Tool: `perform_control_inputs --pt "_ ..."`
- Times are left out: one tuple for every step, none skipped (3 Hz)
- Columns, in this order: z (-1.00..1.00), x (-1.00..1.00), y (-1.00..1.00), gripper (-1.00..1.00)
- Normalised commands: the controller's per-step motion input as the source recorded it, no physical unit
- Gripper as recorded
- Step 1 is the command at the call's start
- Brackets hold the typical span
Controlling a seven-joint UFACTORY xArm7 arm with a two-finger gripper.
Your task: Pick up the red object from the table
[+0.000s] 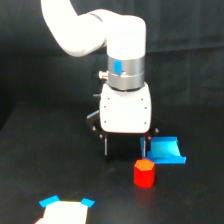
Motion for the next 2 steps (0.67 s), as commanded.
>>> perform_control_inputs --pt "-0.47 0.40 -1.00 0.97" --pt "-0.59 -0.23 -0.68 -0.70"
